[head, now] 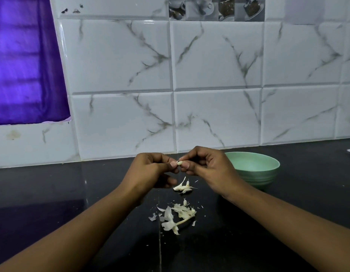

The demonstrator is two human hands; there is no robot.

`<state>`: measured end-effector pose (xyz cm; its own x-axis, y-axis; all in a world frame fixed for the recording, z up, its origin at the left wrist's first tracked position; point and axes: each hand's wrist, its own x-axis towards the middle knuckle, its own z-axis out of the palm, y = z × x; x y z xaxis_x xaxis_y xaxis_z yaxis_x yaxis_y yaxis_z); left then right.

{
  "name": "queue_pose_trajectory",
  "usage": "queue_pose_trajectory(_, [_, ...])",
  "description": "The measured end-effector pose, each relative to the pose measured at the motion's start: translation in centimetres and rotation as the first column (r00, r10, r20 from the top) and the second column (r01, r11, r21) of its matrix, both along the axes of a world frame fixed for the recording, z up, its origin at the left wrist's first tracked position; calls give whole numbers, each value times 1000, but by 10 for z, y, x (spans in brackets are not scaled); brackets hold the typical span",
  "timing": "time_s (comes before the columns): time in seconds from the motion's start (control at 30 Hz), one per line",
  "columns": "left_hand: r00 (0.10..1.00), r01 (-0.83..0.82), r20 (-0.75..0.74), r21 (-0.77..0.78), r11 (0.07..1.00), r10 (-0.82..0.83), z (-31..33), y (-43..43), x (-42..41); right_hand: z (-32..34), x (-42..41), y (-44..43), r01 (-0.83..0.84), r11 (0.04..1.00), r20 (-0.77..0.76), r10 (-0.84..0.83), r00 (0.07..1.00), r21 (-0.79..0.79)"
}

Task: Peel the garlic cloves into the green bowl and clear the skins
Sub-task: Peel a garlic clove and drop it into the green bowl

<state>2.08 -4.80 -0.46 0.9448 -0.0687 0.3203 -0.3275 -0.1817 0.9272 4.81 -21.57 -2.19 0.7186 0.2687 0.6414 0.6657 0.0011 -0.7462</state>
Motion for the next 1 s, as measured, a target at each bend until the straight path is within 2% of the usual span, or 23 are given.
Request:
queue_pose_trajectory(0.13, [987,47,-145,-133,990,-66,0,-1,1,0,0,0,3,1000,21,-2,1000,-27])
queue_pose_trajectory(0.33, [965,84,-227,-199,977,-129,-1,0,4,0,0,-2,-97,994,-126,104,987,56])
queue_pose_trajectory(0.6, [979,61,-187,-133,989,-85,-4,0,4,-1,2,-3,-124,989,-191,138,972,83])
queue_pose_trajectory(0.83, [976,71,-203,-37,997,-77,-6,-1,4,0,3,-3,-40,997,-106,32,994,-72])
queue_pose_trajectory(1.0, [971,75,-225,-28,997,-80,-7,-2,5,1,4,-4,-23,995,-113,12,993,-95])
